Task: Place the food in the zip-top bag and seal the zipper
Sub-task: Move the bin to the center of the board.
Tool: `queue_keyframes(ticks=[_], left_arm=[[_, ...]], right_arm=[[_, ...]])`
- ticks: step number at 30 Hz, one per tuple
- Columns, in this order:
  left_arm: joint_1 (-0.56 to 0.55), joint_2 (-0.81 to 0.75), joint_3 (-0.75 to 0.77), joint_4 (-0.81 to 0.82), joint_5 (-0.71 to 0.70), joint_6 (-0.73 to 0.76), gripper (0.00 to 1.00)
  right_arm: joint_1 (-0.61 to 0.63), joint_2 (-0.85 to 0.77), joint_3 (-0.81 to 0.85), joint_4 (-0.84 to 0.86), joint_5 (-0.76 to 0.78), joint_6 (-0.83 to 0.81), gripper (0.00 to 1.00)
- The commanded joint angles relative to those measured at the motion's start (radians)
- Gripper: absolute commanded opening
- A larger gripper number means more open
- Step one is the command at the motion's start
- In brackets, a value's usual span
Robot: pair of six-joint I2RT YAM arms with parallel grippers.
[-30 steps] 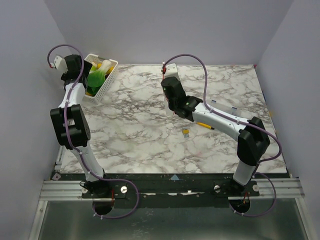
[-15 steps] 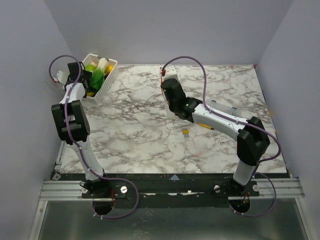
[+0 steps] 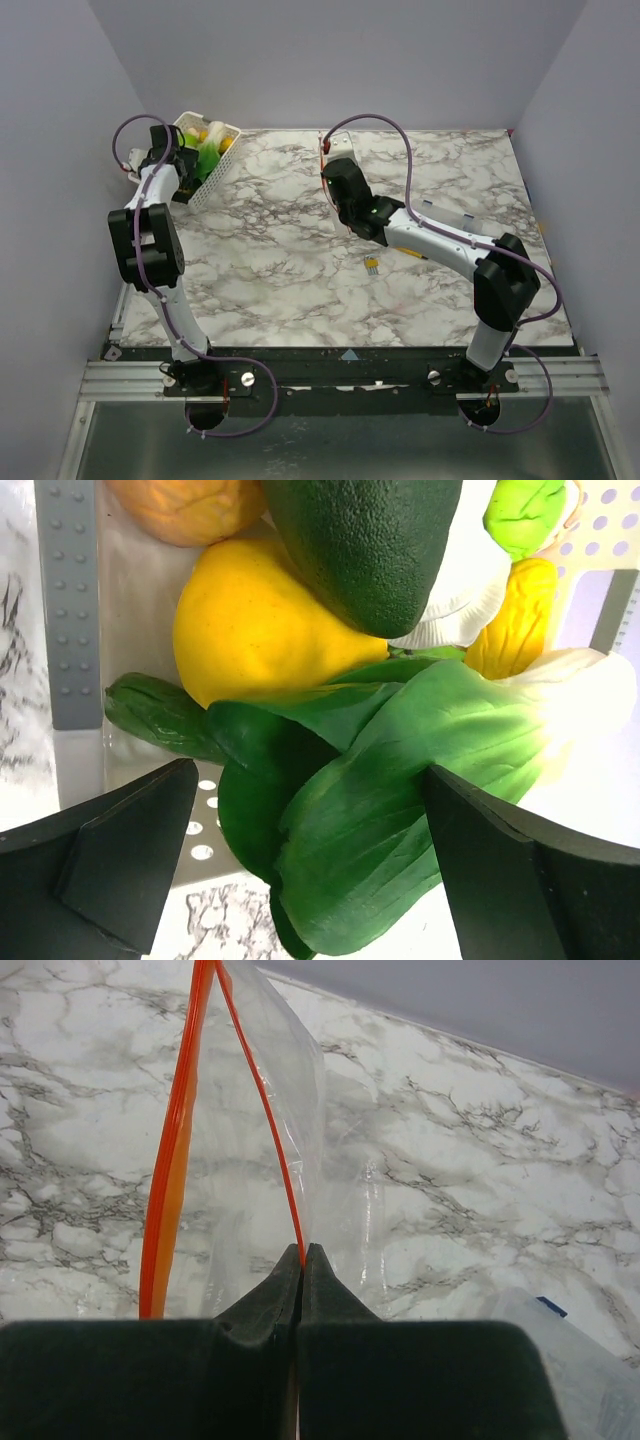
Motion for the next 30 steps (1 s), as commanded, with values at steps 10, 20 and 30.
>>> queue_keyframes(ticks=[10,20,30], left_arm=[[-0.136,-0.117,-0.172,-0.175,0.097,-0.110,0.99],[-0.300,-0.231,-0.311,-0.167,0.146,-0.242,0.99],[-0.315,-0.326,-0.134,-0.274,-0.093,0.154,0.98]], right_arm=[[-0.005,-0.062,-0.036,0.032,-0.037,0.016,0.01],[-0.005,-0.078,-0.042,0.026,-0.070,0.032,0.01],[-0.005,-0.078,-0.044,0.019,-0.097,0.037,0.01]])
